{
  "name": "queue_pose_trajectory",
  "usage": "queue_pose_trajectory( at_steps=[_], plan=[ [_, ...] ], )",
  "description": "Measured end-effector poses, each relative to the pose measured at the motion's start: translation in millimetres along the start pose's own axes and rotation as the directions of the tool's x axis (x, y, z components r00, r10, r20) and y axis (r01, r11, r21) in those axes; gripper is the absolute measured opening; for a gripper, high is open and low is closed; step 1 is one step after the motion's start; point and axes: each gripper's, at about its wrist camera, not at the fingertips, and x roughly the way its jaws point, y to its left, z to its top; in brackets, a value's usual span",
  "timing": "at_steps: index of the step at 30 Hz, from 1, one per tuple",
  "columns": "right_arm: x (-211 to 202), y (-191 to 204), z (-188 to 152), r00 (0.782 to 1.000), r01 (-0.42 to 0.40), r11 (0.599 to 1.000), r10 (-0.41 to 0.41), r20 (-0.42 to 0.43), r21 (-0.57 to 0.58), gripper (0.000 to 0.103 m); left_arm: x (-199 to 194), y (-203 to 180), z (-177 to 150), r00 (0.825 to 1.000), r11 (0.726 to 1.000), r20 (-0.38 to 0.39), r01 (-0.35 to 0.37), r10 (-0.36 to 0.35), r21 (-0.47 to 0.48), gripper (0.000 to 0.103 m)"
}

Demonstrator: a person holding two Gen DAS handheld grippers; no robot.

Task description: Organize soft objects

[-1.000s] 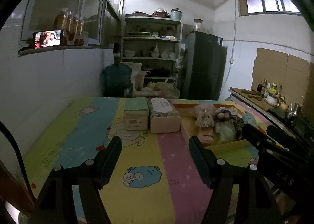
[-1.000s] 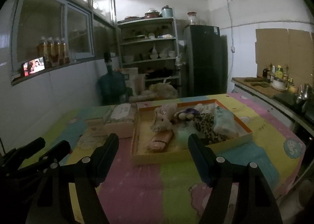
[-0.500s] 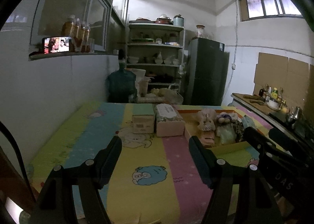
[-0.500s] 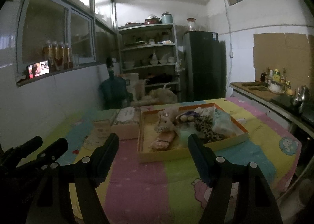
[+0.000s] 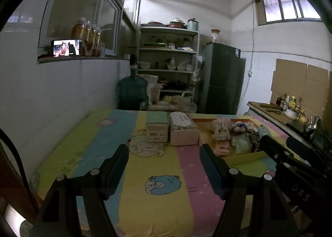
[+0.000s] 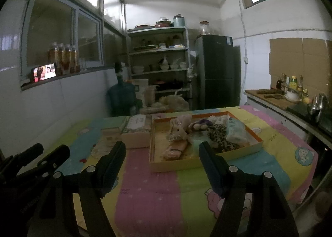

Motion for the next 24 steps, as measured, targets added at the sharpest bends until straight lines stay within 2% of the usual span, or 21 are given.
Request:
queue_pose_trajectory(
  at_steps=[24],
  plan=[
    [-0.2, 1.6, -0.8, 1.000, -0.001, 1.000, 0.001, 0.002, -0.002, 0.075, -1.3, 1.5, -0.7, 1.000, 1.000, 0.004, -0.003, 0.003, 0.001, 0.071]
  ],
)
